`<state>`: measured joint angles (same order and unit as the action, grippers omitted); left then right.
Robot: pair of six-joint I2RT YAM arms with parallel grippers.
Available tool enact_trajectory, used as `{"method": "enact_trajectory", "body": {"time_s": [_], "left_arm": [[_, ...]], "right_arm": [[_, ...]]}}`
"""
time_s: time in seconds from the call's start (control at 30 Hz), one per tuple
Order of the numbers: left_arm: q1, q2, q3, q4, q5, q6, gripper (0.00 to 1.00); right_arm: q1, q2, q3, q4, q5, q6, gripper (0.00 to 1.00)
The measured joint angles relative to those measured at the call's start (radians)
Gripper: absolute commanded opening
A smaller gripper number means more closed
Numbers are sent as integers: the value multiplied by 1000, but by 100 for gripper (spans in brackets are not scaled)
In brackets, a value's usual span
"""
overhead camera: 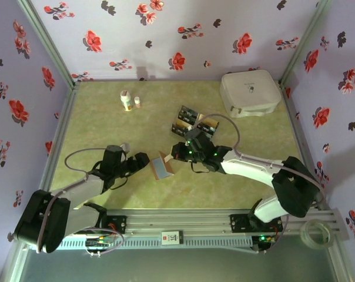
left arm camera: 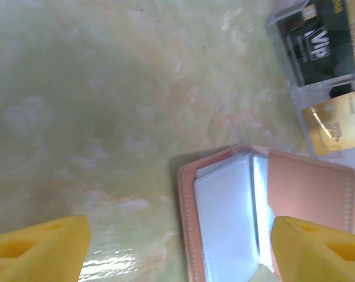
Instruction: Put the credit cards into the card holder
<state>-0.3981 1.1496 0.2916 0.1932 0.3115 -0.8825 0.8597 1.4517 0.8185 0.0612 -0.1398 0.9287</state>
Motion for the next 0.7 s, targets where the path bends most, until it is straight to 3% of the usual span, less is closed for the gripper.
{"method": "enact_trajectory", "body": {"time_s": [0.7], "left_arm": [[-147,257,272,-216,-83,142,81]], "right_arm": [[-129,-157,-283,11,9,0,0]]}}
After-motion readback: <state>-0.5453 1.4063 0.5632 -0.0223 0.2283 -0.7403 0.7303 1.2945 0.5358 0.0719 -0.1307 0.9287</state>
